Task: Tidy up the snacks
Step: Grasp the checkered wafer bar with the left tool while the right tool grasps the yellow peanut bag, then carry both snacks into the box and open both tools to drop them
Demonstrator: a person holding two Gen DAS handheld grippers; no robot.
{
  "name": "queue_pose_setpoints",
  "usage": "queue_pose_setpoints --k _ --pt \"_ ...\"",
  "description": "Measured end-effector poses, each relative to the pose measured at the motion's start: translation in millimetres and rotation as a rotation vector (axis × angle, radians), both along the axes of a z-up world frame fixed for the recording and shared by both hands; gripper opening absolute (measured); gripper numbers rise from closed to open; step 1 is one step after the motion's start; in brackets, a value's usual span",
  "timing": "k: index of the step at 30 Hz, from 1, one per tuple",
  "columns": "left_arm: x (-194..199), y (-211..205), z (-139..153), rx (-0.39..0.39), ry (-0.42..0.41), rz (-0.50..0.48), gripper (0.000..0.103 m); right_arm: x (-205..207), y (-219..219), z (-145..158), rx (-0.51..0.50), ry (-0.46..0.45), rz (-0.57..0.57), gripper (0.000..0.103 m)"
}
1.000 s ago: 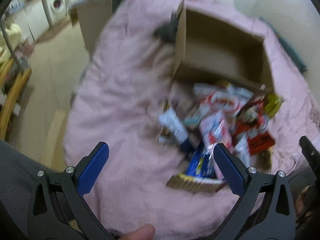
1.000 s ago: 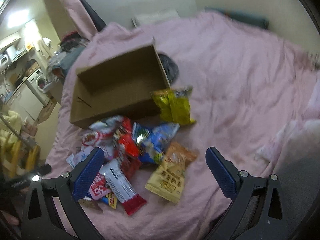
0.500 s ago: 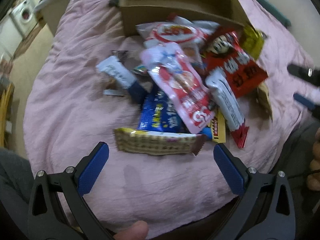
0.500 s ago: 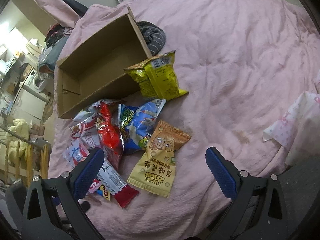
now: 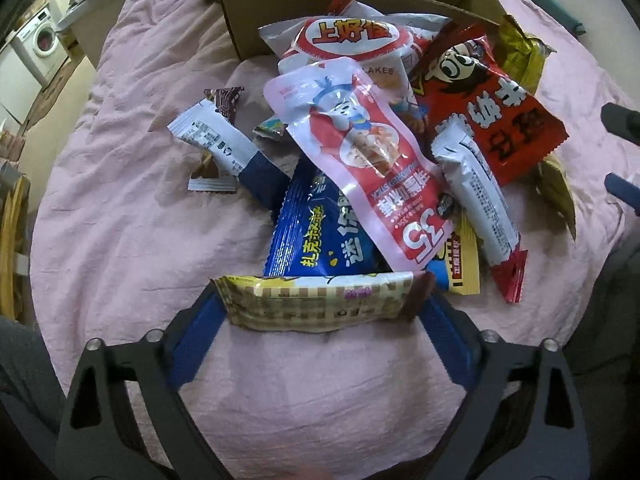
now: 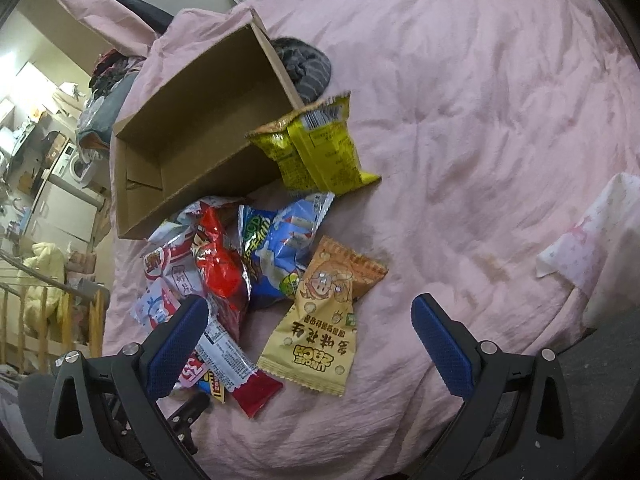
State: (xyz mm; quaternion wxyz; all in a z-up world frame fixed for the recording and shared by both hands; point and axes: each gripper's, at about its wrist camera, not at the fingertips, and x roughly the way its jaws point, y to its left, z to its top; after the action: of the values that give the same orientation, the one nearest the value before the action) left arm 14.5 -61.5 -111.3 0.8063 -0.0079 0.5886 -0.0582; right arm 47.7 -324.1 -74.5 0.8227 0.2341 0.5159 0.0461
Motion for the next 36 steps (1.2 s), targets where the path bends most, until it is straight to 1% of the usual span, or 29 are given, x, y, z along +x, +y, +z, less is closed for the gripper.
queue_pose_setpoints --k 1,2,5,6,7,9,11,13,14,15,16,22,24,26,28,29,32,36 --pt "-1 0 2 -0.009 0.001 0.004 0.090 4 0 -6 0.018 0.033 0.009 0.103" --pt "-2 -1 3 -0.017 0.003 0.004 0.086 5 1 -10 0.031 0.050 0.014 0.103" --pt "-4 -1 5 -0.032 0.004 0.007 0.084 11 5 -26 0.064 0.133 0.030 0.103" --pt "-5 -1 5 -0.036 0.003 0.011 0.081 13 8 -30 0.058 0.150 0.035 0.101" --pt "-3 0 5 -0.035 0.002 0.013 0.080 15 11 -34 0.045 0.164 0.038 0.099" --pt "-2 5 4 -0.042 -0.002 0.018 0.080 19 15 -41 0.041 0.190 0.046 0.091" --pt "-3 9 7 -0.054 -0.003 0.022 0.080 22 17 -48 0.020 0.216 0.048 0.087" --pt "-5 12 11 -0.058 -0.008 0.027 0.079 23 19 -52 0.003 0.232 0.047 0.080" --pt "-3 12 10 -0.059 -0.010 0.029 0.079 22 19 -51 -0.008 0.228 0.042 0.073" --pt "-3 11 10 -0.062 -0.013 0.031 0.079 21 19 -49 -0.014 0.218 0.040 0.063" --pt "-3 12 12 -0.063 -0.015 0.034 0.079 21 19 -47 -0.019 0.211 0.040 0.060" --pt "-4 11 18 -0.069 -0.027 0.037 0.079 10 19 -34 -0.011 0.156 0.027 0.053" --pt "-1 12 17 -0.073 -0.023 0.040 0.079 7 14 -31 0.000 0.141 -0.003 0.041" --pt "-2 11 20 -0.062 -0.033 0.047 0.079 6 8 -29 0.013 0.120 -0.018 0.040" --pt "-2 13 22 -0.063 -0.038 0.057 0.079 4 5 -27 0.017 0.097 -0.026 0.037" --pt "-3 14 22 -0.062 -0.041 0.064 0.079 3 4 -25 0.019 0.088 -0.027 0.033" --pt "-2 18 25 -0.060 -0.046 0.076 0.079 -6 -3 -17 0.035 0.046 -0.045 0.033" --pt "1 21 33 -0.066 -0.067 0.089 0.079 -12 -7 2 0.021 -0.045 -0.053 0.033"
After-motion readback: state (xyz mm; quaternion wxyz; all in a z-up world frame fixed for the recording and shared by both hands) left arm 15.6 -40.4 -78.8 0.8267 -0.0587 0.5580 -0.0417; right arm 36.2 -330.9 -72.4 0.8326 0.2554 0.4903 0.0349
